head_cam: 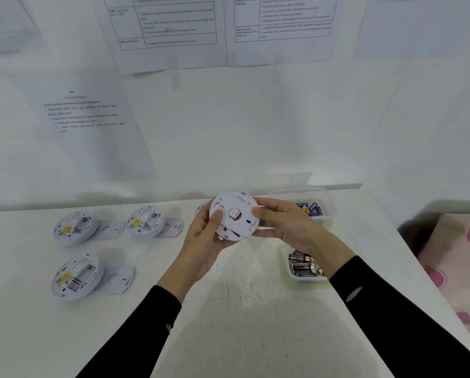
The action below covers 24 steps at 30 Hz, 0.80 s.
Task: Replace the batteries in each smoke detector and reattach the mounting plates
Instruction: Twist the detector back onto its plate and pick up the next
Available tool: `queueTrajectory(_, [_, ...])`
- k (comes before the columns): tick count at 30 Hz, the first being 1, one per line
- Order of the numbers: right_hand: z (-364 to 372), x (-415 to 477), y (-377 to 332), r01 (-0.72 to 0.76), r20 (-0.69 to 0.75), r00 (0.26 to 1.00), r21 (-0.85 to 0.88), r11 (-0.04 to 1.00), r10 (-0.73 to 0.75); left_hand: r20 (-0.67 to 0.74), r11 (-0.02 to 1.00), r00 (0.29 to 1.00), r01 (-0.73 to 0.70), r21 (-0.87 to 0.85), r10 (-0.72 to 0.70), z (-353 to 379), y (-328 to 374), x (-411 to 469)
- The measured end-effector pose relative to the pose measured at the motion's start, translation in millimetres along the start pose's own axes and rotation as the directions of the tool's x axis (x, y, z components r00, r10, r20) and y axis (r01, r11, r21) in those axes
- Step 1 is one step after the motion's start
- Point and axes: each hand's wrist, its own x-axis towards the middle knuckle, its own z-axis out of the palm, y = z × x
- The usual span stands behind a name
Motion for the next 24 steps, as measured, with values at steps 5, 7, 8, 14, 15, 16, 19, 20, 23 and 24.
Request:
queueTrajectory(5, [-3.1,2.2,-4.6,-0.002,0.075,0.997,-0.049,0.999,0.006,-0.01,1.0,1.0,0.002,0.019,-0.002,0.4,2.8,2.3])
queueTrajectory(7, [-2.7,2.2,-5.5,0.006,0.102,0.995,-0.065,0.998,0.0,-0.012,1.0,1.0,0.009,0.014,-0.009,-0.6,3.6,3.4])
queueTrajectory(8, [-2.6,2.4,-5.5,0.009,0.106,0.994,-0.069,0.998,-0.001,-0.012,1.0,1.0,0.009,0.018,-0.009,-1.2,3.5,3.8])
queueTrajectory(14, [0.6,5.8,-1.4,0.002,0.07,0.998,-0.056,0.998,0.002,-0.057,1.0,0.998,0.02,0.0,-0.02,0.6,2.2,4.3])
queueTrajectory(15, [1.6,5.5,-0.7,0.004,0.061,0.998,-0.056,0.998,0.0,-0.071,1.0,0.997,0.029,-0.009,-0.029,1.3,2.4,4.7])
queueTrajectory(16, [2.6,4.8,-0.3,0.007,0.054,0.999,-0.061,0.998,-0.004,-0.082,0.999,0.996,0.041,-0.015,-0.042,1.9,2.5,5.2])
queueTrajectory(19, [3.9,3.3,0.1,0.007,0.036,0.999,-0.107,0.994,-0.003,-0.096,0.995,0.991,0.087,-0.04,-0.09,0.6,2.1,7.1])
queueTrajectory(20, [3.9,3.0,0.3,-0.001,0.029,1.0,-0.124,0.992,0.005,-0.096,0.993,0.99,0.103,-0.051,-0.107,-0.4,1.9,7.5])
queueTrajectory(23, [3.3,3.8,2.5,-0.033,0.015,0.999,-0.125,0.992,0.035,-0.099,0.989,0.985,0.132,-0.072,-0.139,-2.6,1.4,7.9])
queueTrajectory(24, [3.3,3.8,3.8,-0.045,0.013,0.999,-0.11,0.993,0.046,-0.102,0.988,0.984,0.137,-0.07,-0.144,-2.8,1.2,7.5])
